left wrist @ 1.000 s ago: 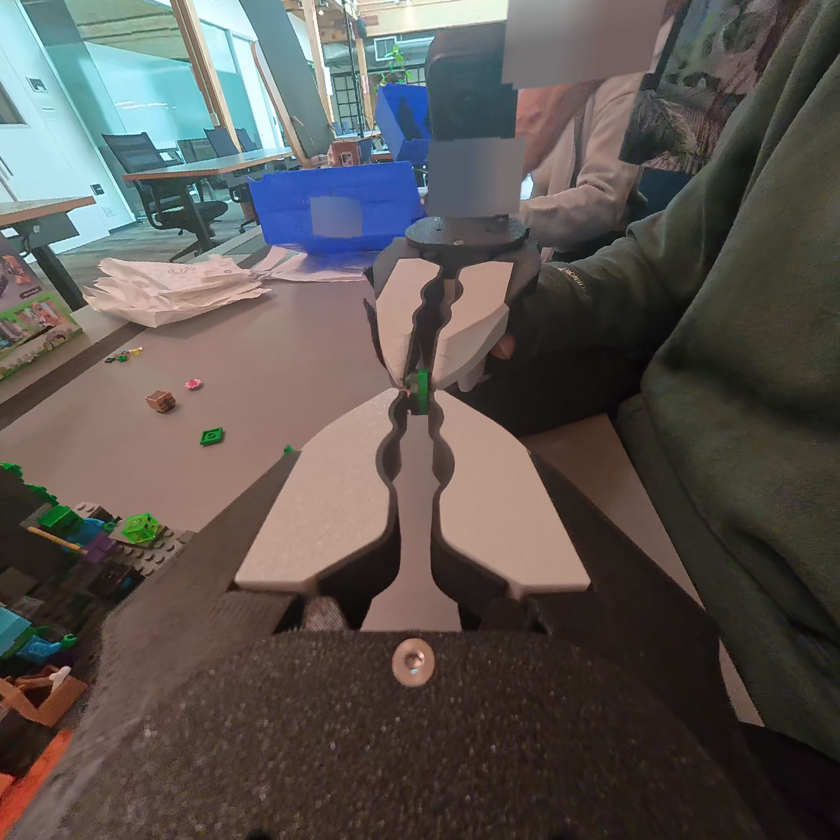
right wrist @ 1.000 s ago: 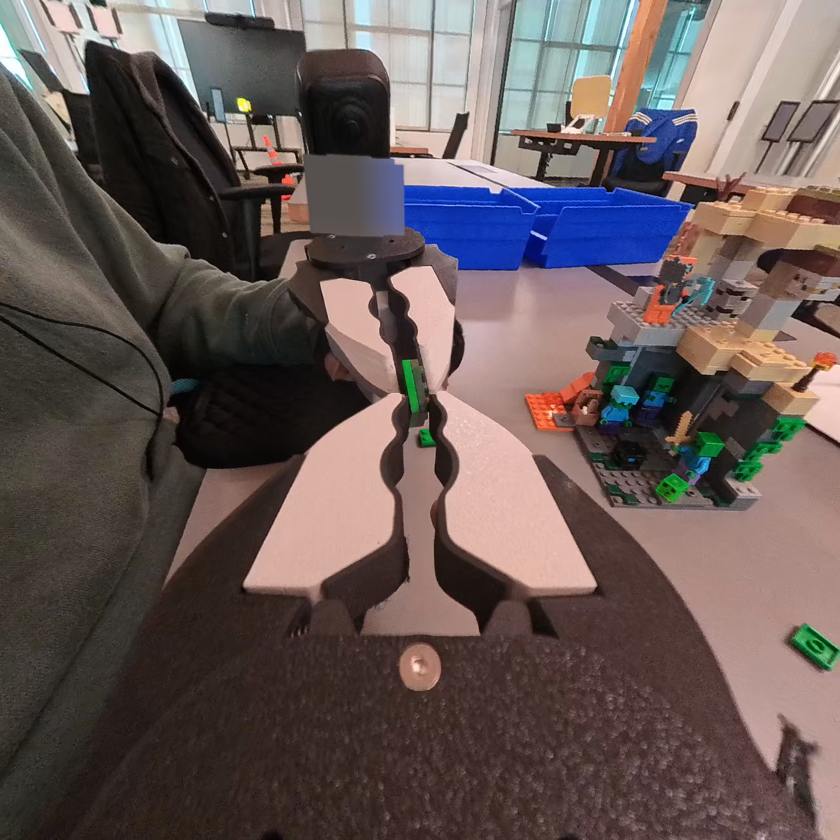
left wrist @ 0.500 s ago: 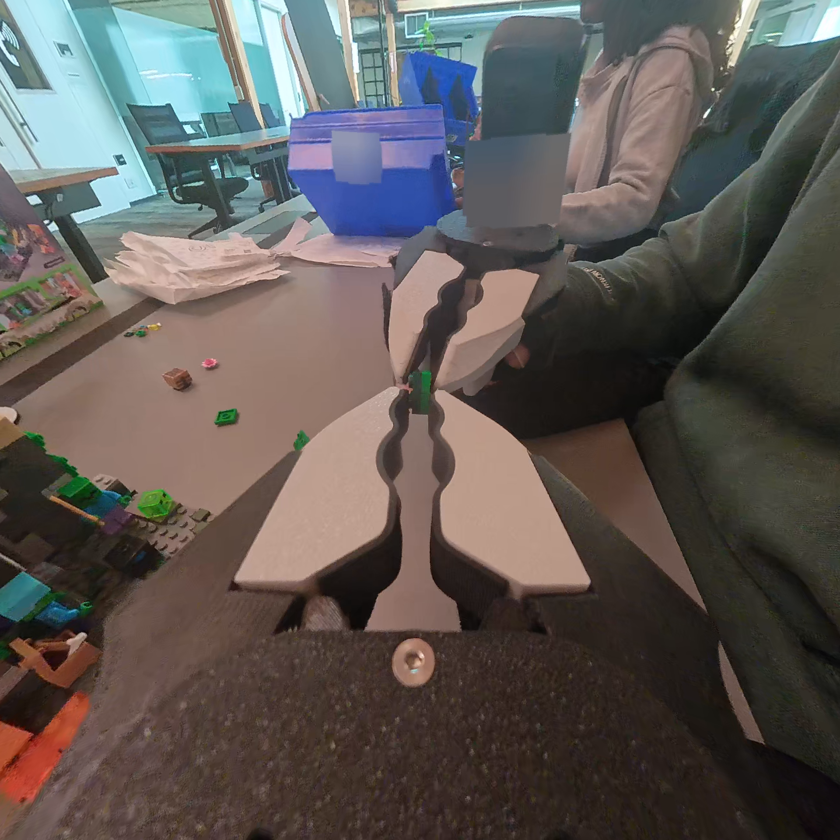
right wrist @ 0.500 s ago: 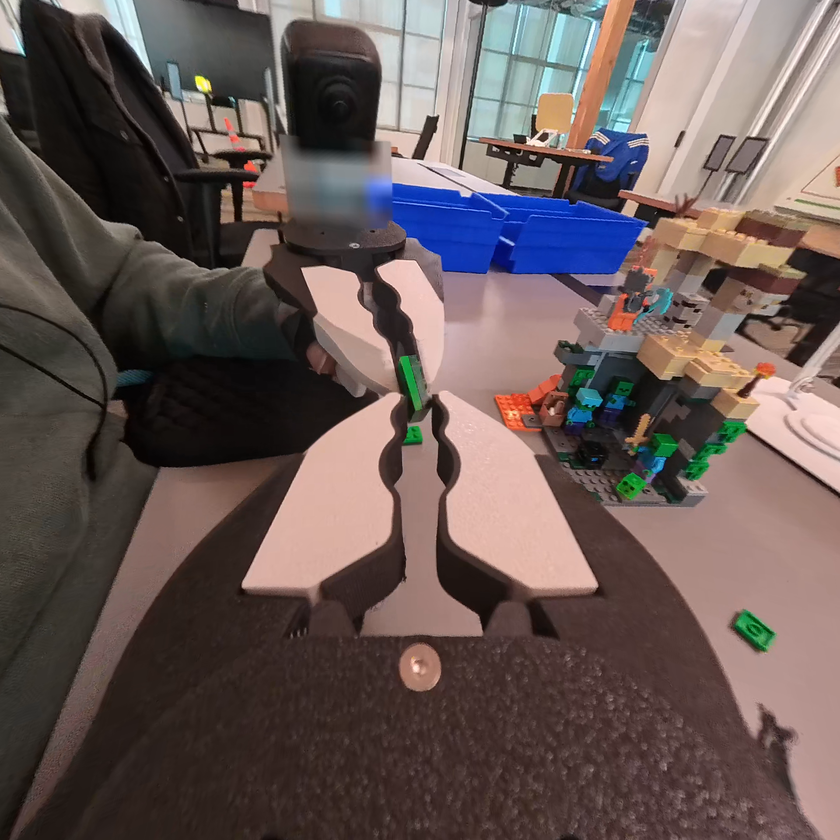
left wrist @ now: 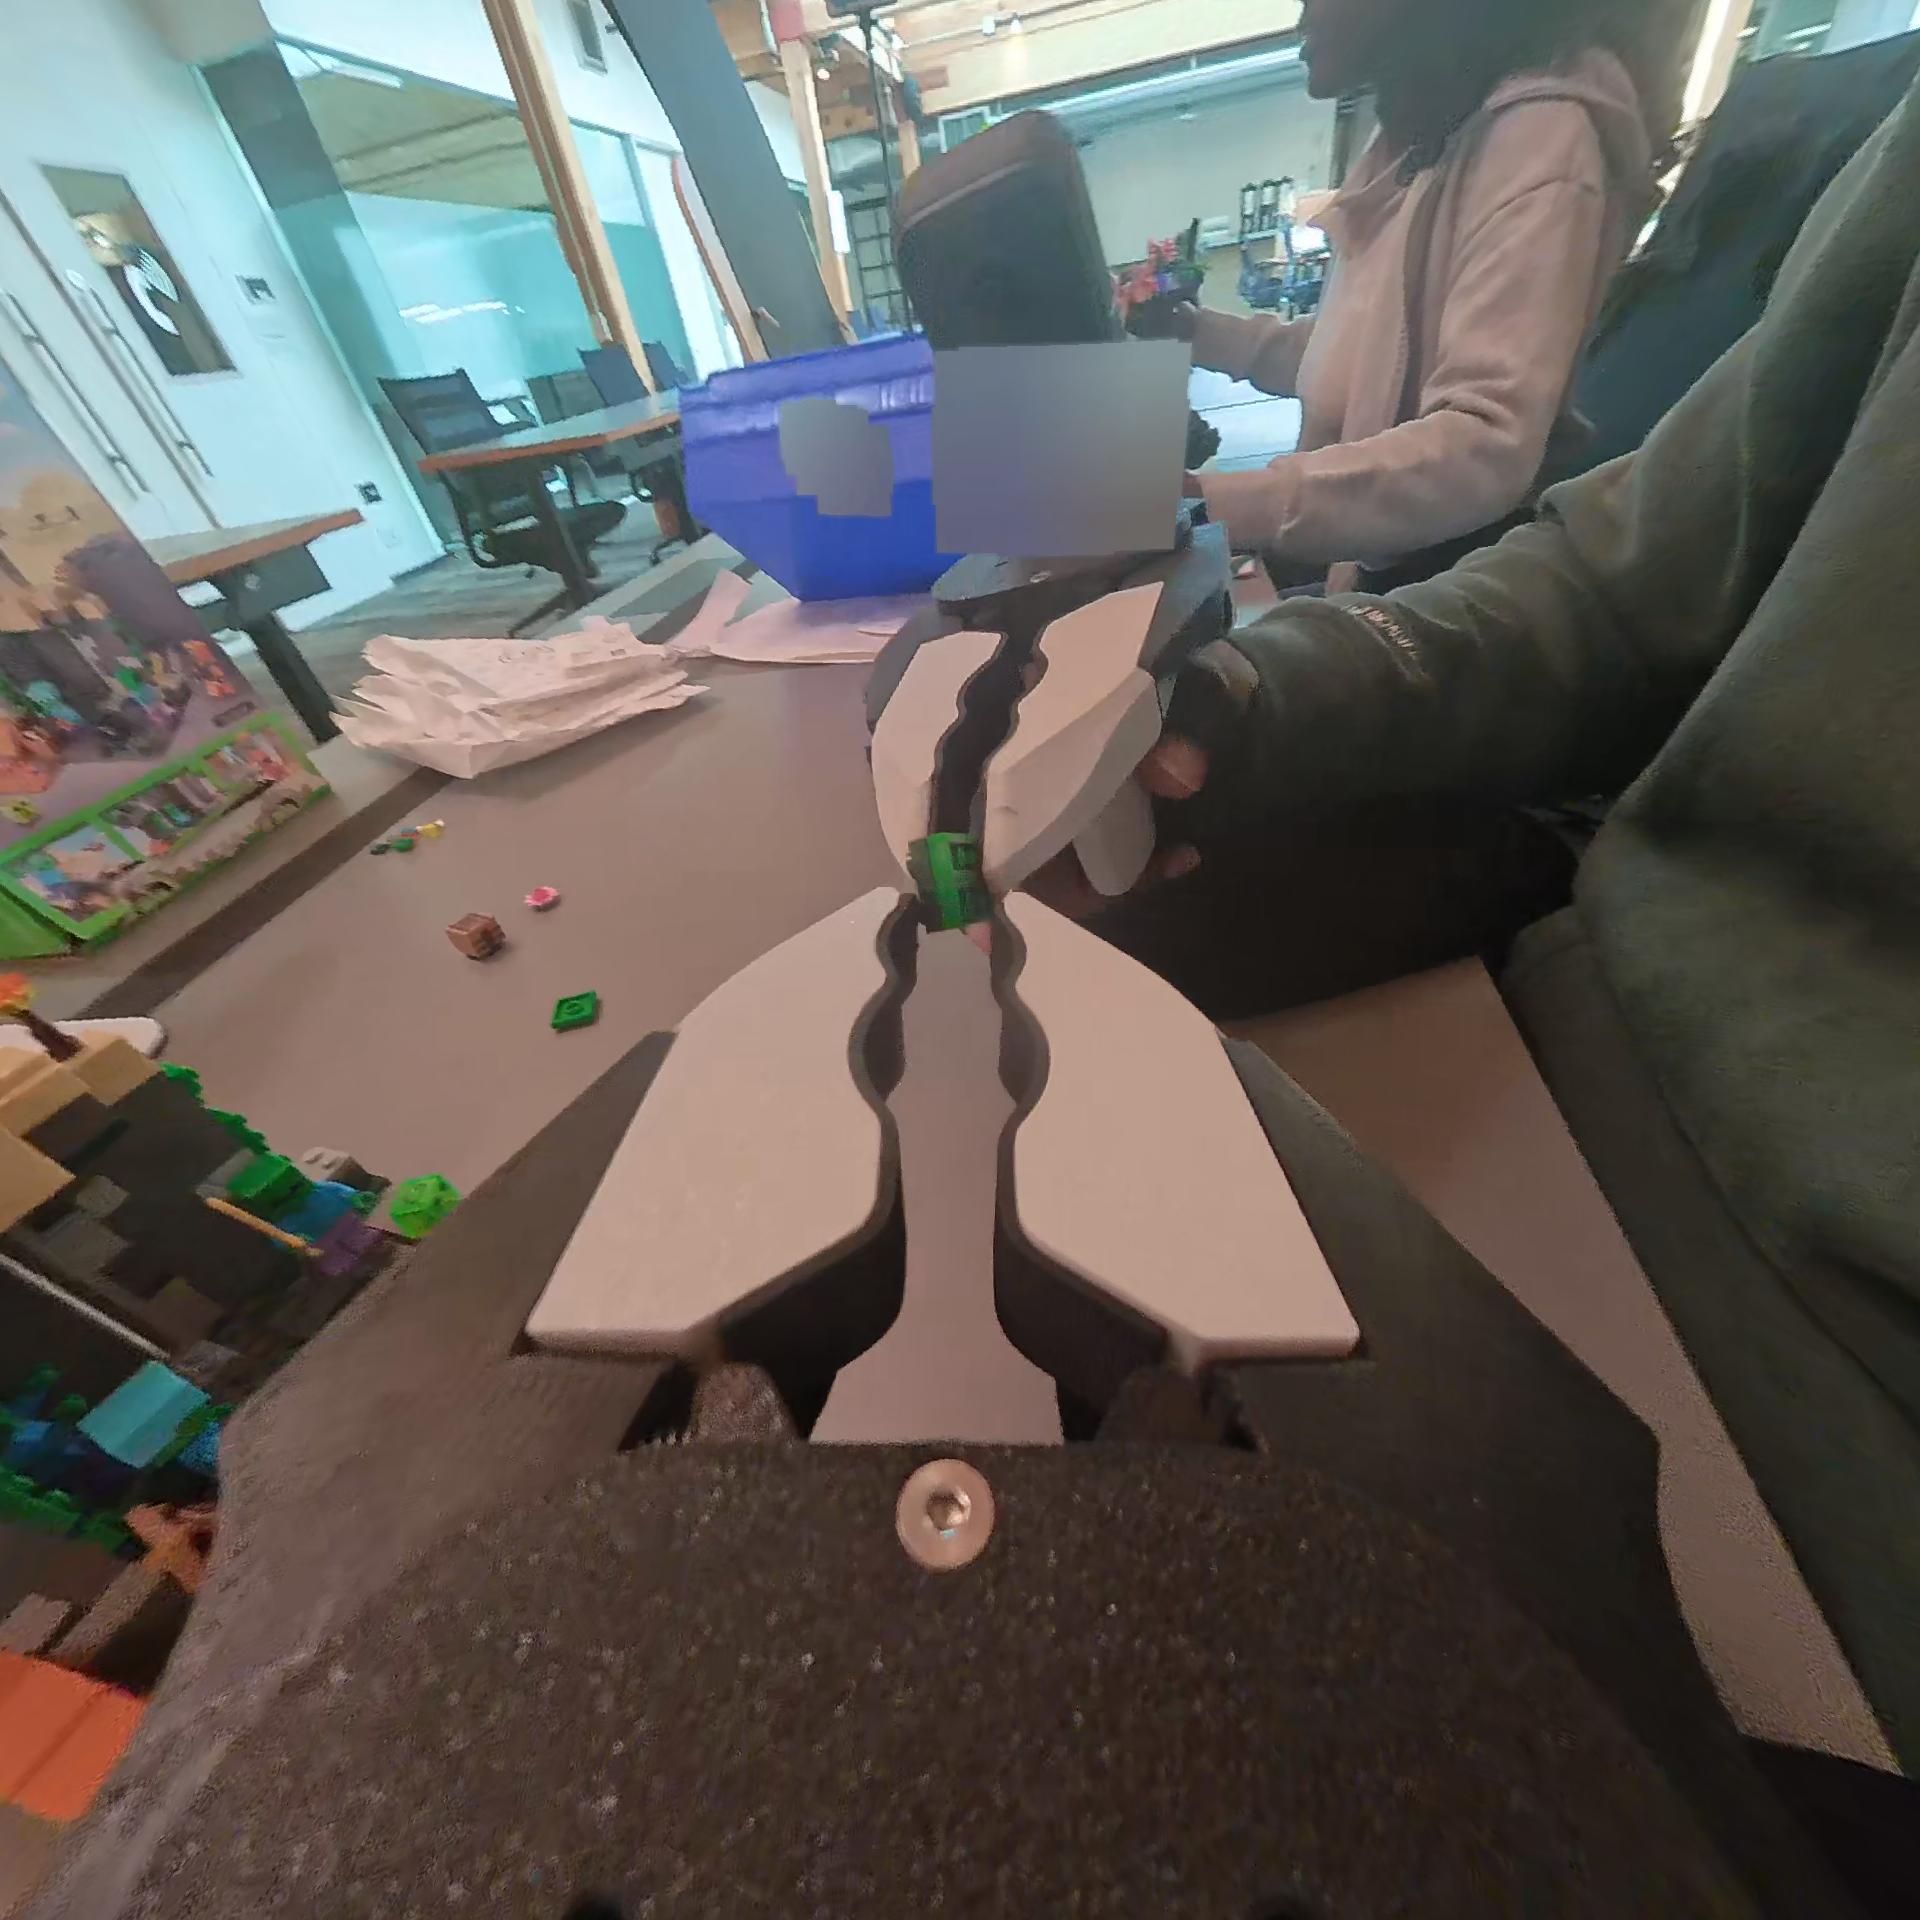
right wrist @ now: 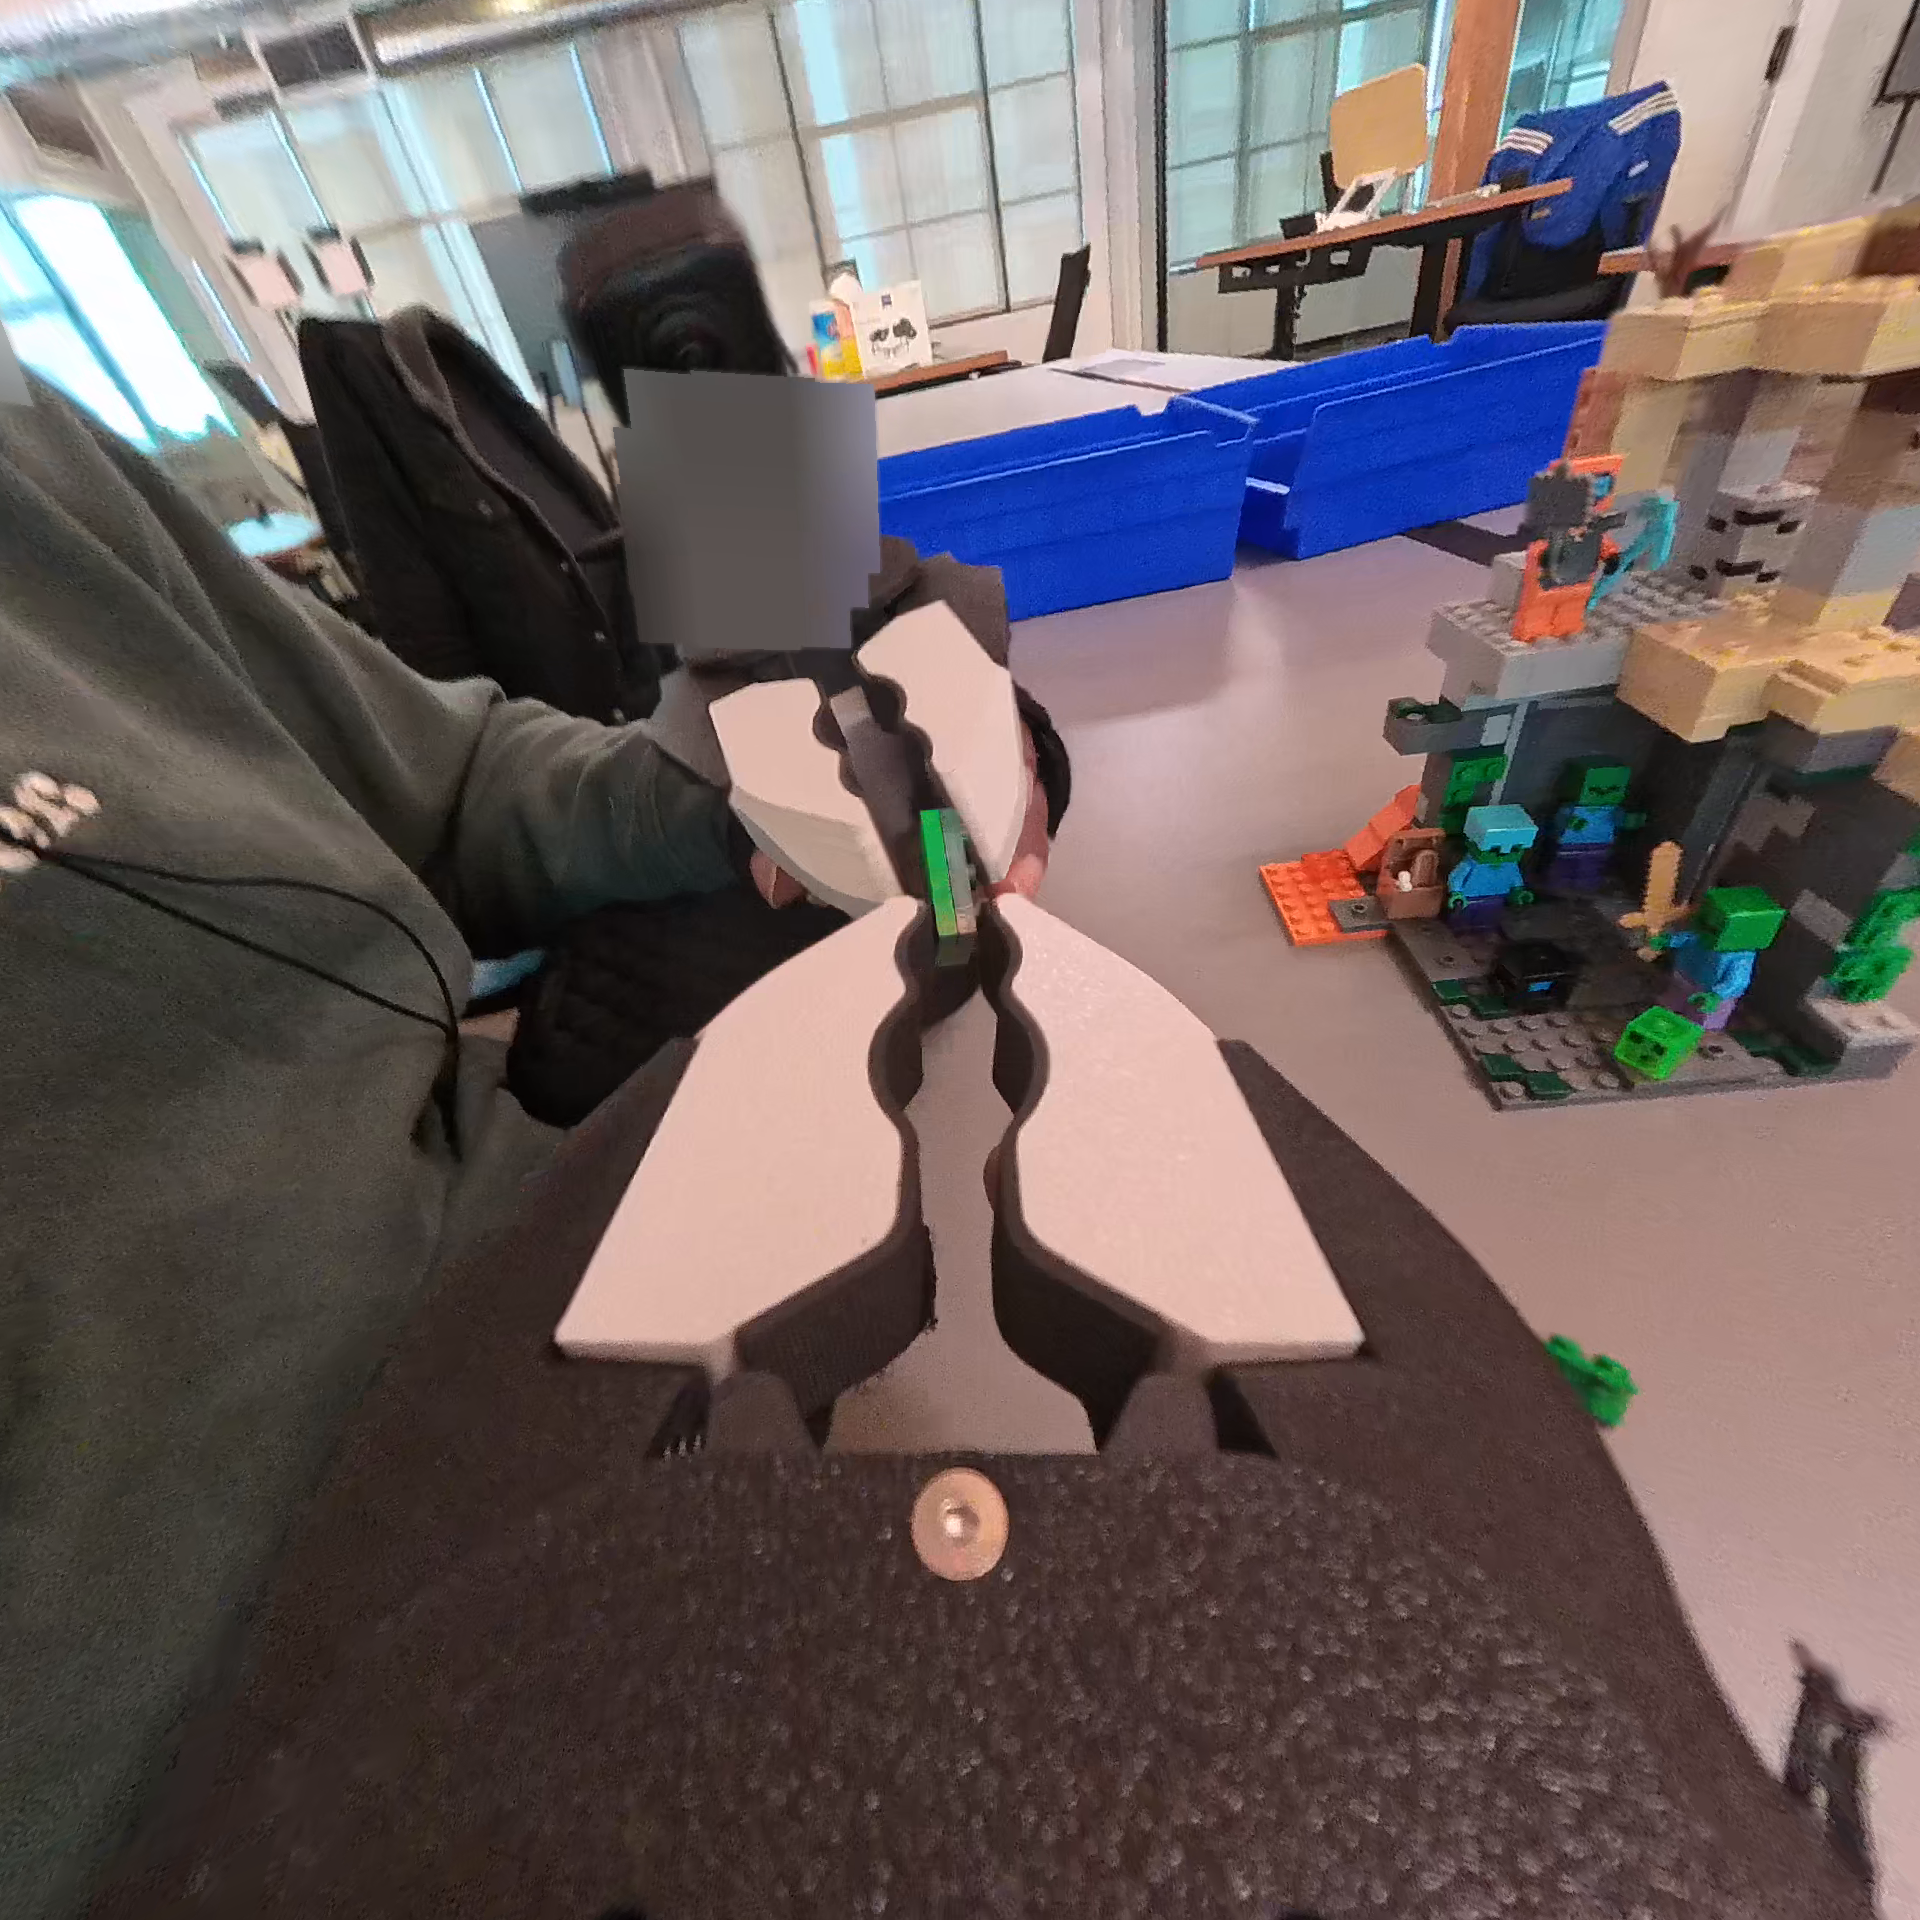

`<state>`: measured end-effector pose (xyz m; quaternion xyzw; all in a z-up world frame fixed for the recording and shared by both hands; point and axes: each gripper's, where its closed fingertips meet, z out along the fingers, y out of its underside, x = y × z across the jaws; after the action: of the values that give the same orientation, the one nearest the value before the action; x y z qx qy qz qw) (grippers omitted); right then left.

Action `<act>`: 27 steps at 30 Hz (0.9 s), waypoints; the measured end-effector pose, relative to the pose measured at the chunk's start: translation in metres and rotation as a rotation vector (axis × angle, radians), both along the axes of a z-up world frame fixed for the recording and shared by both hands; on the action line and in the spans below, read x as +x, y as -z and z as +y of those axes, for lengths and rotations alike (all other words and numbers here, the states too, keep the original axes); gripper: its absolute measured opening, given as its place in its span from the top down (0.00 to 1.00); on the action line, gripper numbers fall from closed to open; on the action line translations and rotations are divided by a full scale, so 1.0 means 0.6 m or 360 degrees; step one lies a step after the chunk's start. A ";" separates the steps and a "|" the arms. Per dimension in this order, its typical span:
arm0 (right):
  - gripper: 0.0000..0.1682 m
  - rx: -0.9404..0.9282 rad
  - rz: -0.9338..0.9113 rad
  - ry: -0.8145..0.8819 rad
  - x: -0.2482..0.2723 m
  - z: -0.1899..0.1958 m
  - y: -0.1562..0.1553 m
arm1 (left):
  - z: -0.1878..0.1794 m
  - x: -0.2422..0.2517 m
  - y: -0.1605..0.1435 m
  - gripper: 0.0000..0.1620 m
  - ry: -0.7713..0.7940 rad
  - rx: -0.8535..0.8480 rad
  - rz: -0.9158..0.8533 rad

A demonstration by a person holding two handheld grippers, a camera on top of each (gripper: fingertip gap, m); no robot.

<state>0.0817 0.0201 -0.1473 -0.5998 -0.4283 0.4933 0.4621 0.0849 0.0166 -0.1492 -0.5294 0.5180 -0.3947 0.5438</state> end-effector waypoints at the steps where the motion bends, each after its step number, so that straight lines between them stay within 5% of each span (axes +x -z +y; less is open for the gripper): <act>1: 0.95 -0.0071 0.0041 0.0002 0.001 0.003 -0.004 | 0.002 0.000 -0.001 0.90 -0.0027 0.0046 -0.0002; 11: 0.95 -0.0891 0.0453 -0.0011 -0.004 0.028 -0.022 | 0.027 -0.004 -0.026 0.81 -0.0424 0.0684 0.0053; 18: 0.95 -0.1245 0.0638 -0.0057 -0.020 0.020 -0.020 | 0.034 -0.009 -0.023 0.84 -0.0499 0.0756 0.0120; 22: 0.95 -0.1193 0.0546 -0.0073 -0.022 0.017 -0.014 | 0.032 -0.010 -0.017 0.84 -0.0457 0.0687 0.0180; 27: 0.93 -0.0705 0.0195 0.0106 -0.013 0.030 -0.008 | 0.034 -0.010 -0.006 0.84 -0.0464 0.0710 0.0280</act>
<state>0.0742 0.0380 -0.1425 -0.6692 -0.2608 0.5953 0.3603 0.0788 0.0371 -0.1458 -0.4978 0.5556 -0.1410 0.6509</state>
